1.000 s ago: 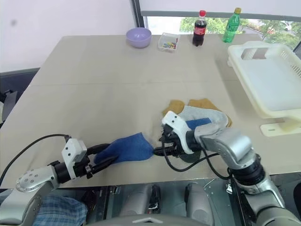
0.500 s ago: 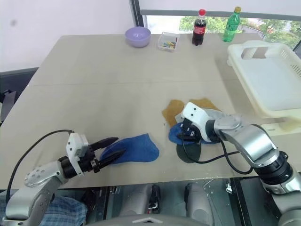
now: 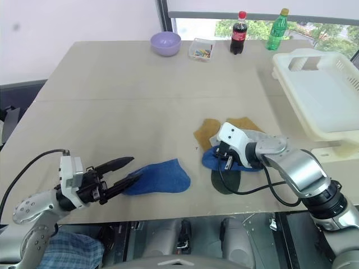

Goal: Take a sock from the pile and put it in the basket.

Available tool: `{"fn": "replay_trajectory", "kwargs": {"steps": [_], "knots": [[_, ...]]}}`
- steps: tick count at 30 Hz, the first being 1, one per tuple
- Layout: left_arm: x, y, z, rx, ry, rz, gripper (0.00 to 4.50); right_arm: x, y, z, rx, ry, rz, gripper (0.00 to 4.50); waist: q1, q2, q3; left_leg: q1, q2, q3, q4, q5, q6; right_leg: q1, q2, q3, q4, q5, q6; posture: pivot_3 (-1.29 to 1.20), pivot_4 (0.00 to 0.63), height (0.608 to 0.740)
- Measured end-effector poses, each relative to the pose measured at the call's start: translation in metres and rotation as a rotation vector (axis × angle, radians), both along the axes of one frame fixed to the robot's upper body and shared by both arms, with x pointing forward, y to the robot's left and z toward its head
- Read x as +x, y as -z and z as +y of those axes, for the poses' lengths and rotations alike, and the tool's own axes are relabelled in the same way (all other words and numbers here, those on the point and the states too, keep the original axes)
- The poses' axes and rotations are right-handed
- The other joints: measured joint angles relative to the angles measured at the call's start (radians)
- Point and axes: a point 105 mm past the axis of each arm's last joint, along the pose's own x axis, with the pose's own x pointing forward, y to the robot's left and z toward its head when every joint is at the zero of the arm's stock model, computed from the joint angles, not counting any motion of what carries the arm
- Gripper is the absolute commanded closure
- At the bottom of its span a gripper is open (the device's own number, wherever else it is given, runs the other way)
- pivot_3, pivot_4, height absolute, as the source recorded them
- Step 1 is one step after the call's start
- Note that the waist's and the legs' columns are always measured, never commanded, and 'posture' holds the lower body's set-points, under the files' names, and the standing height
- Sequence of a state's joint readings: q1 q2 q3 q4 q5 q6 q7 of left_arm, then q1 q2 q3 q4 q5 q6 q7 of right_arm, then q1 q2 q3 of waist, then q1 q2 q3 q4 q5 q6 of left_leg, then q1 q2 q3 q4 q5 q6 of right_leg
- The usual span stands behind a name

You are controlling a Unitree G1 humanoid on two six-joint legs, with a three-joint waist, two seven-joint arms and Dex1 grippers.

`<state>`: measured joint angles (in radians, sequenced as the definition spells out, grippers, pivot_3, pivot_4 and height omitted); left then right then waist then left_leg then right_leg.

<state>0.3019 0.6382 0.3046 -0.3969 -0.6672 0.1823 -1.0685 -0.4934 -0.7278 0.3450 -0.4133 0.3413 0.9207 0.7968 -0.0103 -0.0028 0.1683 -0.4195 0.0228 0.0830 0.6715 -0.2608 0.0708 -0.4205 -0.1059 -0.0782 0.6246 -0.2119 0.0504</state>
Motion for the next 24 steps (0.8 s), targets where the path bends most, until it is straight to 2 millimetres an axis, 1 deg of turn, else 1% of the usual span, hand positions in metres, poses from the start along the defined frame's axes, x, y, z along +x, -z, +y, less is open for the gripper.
{"fn": "replay_trajectory", "kwargs": {"steps": [4,14,17,19,21,22,24], "knots": [[-0.005,0.001,-0.001,-0.021,0.027,0.017,1.39,0.0,0.0,-0.001,-0.009,-0.007,-0.007,4.48,0.0,0.0,0.0,0.0,0.0,0.0,0.0,0.0,0.0,0.0,0.0,0.0,0.0,0.0,0.0,0.0,0.15,0.733],[-0.005,0.0,-0.002,-0.021,0.041,0.016,1.39,-0.001,-0.002,0.0,0.005,-0.025,-0.002,4.48,0.0,0.0,0.0,0.0,0.0,0.0,0.001,0.0,0.0,0.0,0.0,0.0,0.0,0.0,0.0,0.0,0.15,0.733],[-0.004,-0.001,-0.003,-0.021,0.045,0.014,1.39,0.003,-0.015,0.014,0.052,-0.045,-0.034,4.48,-0.005,0.0,0.0,0.0,0.0,0.0,0.001,0.0,0.0,0.0,0.001,0.001,0.001,0.0,0.001,0.0,0.15,0.733],[-0.004,-0.004,-0.004,-0.024,0.047,0.008,1.39,0.01,-0.026,0.024,0.077,-0.058,-0.07,4.48,-0.004,0.0,0.0,0.001,0.001,0.0,0.001,0.001,-0.001,0.0,0.001,0.001,0.001,0.0,0.001,0.0,0.15,0.733],[-0.003,-0.006,-0.004,-0.028,0.043,0.006,1.39,0.016,-0.032,0.032,0.09,-0.063,-0.092,4.48,-0.003,0.0,0.0,0.001,0.001,0.0,0.001,0.001,-0.001,0.0,0.002,0.0,0.001,0.0,0.001,0.0,0.15,0.733],[-0.003,-0.007,-0.003,-0.028,0.038,0.005,1.39,0.019,-0.032,0.038,0.101,-0.07,-0.093,4.48,-0.002,0.0,0.0,0.001,0.001,0.0,0.001,0.001,-0.001,0.0,0.002,0.0,0.001,0.0,0.001,0.0,0.15,0.733],[0.0,-0.011,0.004,-0.011,0.015,-0.005,1.39,0.029,-0.034,0.058,0.125,-0.083,-0.093,4.48,-0.007,0.0,0.0,0.001,0.001,0.001,0.001,0.001,-0.002,0.0,0.002,0.001,0.002,0.001,0.001,0.0,0.15,0.733]]}}
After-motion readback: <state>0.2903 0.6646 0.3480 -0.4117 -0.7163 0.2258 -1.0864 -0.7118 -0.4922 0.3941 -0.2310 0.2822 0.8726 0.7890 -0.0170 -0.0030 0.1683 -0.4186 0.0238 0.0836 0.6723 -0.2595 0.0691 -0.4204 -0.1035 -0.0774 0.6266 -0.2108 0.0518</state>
